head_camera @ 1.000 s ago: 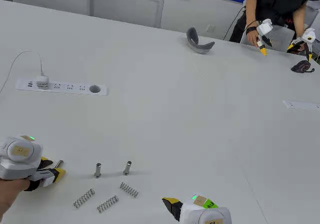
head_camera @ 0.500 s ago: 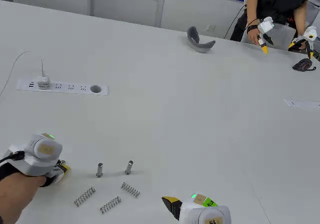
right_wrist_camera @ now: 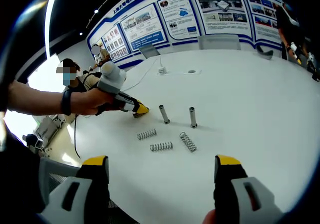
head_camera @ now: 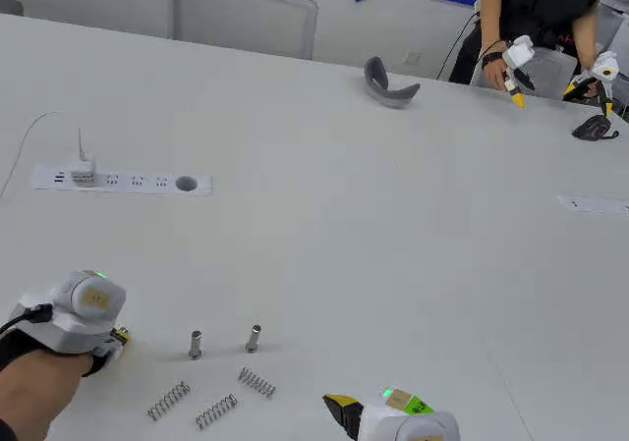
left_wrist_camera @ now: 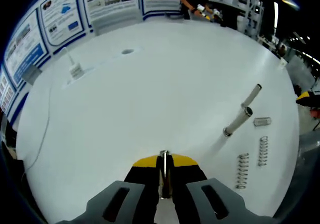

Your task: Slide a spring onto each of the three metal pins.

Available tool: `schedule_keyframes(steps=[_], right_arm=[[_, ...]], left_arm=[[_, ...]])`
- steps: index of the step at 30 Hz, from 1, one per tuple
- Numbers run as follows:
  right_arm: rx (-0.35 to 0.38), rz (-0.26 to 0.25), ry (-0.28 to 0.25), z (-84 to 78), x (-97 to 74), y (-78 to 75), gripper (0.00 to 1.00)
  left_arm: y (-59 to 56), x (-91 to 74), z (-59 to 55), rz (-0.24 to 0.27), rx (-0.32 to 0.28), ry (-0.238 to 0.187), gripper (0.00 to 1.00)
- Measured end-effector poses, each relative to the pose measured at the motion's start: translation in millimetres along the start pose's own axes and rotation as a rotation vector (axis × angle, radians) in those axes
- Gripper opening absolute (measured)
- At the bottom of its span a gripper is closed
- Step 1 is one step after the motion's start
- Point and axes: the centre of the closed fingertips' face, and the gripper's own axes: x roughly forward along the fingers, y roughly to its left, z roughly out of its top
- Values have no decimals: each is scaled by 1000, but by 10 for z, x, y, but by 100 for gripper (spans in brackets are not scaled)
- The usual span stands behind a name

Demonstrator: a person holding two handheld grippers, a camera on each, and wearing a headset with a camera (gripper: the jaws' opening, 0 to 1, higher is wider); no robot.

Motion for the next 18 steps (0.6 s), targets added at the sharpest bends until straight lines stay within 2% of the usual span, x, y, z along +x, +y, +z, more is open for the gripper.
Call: schedule_keyframes(steps=[4, 11, 18], right_arm=[[12, -10, -10, 16, -18, -42, 88], [21, -12, -14, 4, -47, -72, 87], [18, -16, -11, -16, -73, -88, 87]], left_arm=[[12, -79, -16, 0, -20, -22, 7], [31, -190, -31, 3, -29, -35, 7], [73, -283, -8, 12, -45, -61, 7]])
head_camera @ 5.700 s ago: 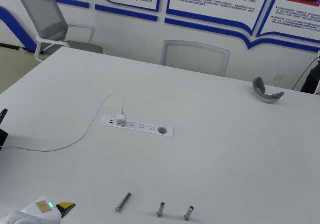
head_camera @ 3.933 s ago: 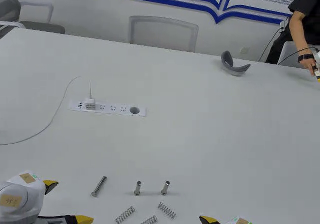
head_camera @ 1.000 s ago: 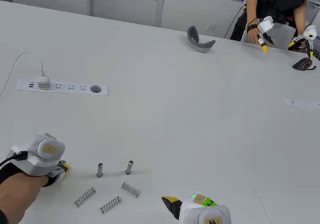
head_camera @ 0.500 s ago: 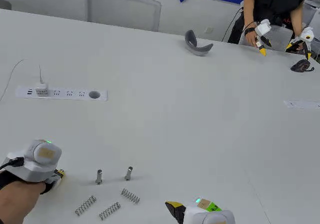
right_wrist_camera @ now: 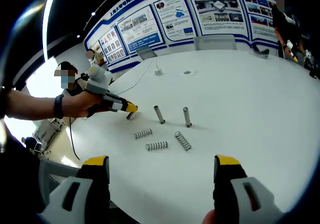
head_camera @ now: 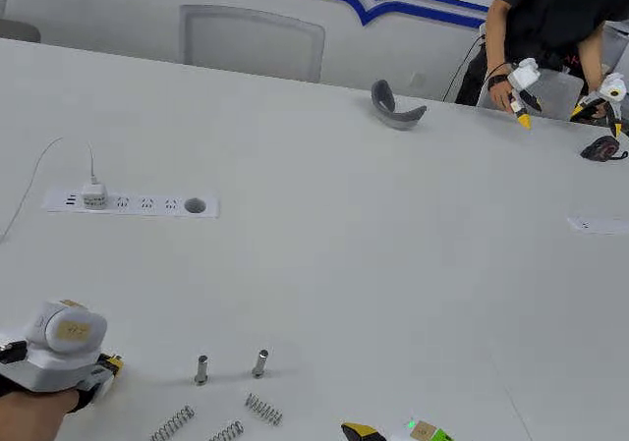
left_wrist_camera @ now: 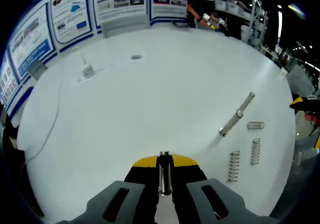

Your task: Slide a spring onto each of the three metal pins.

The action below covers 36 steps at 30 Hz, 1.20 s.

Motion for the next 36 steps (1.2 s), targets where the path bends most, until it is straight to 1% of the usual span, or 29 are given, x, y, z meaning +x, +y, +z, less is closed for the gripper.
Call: schedule_keyframes(steps=[4, 14, 16, 18, 29, 36], right_arm=[[0, 2, -1, -2, -2, 17, 87], [1, 6, 2, -23, 8, 51, 87], [0, 7, 4, -26, 7, 55, 87], [1, 7, 2, -22, 6, 56, 87], [2, 9, 1, -29, 10, 66, 87], [4, 6, 0, -36, 3, 60, 87]], left_arm=[[18, -39, 15, 3, -3, -15, 7], [42, -143, 4, 15, -18, -43, 7], [76, -150, -8, 16, -21, -47, 7], [84, -161, -12, 18, -20, -51, 7], [94, -248, -9, 30, -30, -66, 7], [103, -293, -25, 40, -35, -76, 7]])
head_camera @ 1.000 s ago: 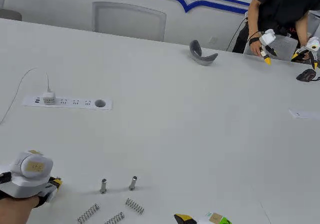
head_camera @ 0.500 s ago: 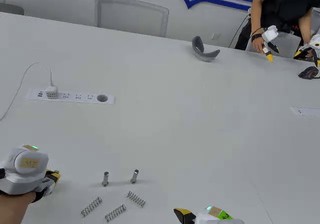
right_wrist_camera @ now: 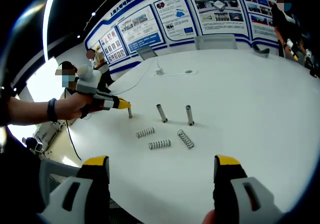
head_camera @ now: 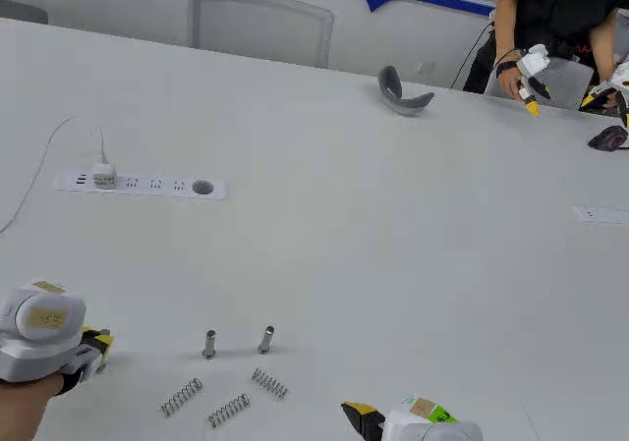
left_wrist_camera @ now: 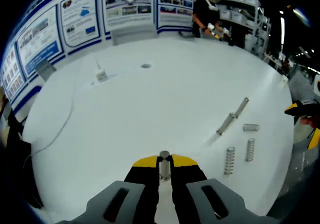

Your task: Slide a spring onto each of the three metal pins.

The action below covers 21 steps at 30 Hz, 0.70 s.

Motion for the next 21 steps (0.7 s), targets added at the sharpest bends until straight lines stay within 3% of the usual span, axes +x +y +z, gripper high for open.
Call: schedule_keyframes(steps=[11, 21], right_arm=[[5, -3, 2, -21, -15, -9, 87], [11, -5, 4, -43, -19, -14, 87]], left_arm=[[-16, 10, 20, 4, 2, -23, 7], [-98, 31, 32, -8, 19, -30, 7]])
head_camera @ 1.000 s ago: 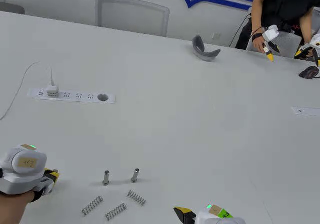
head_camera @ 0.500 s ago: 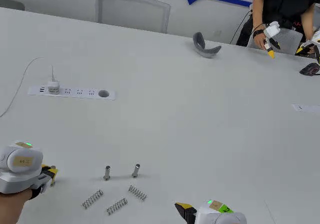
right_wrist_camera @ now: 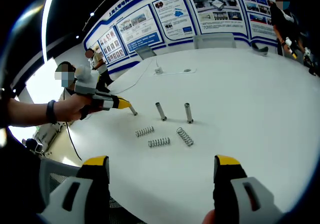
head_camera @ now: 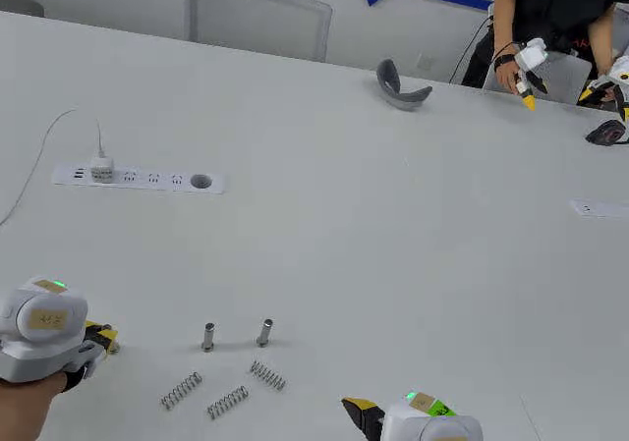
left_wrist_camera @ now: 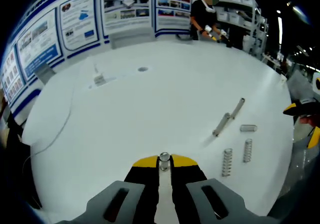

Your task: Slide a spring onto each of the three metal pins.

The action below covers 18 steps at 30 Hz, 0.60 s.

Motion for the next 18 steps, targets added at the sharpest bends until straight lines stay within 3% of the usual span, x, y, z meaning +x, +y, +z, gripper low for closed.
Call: schedule_keyframes(steps=[18], right_arm=[[3, -1, 1, -15, 8, 4, 87]], left_arm=[[-7, -14, -26, 9, 16, 7, 7]])
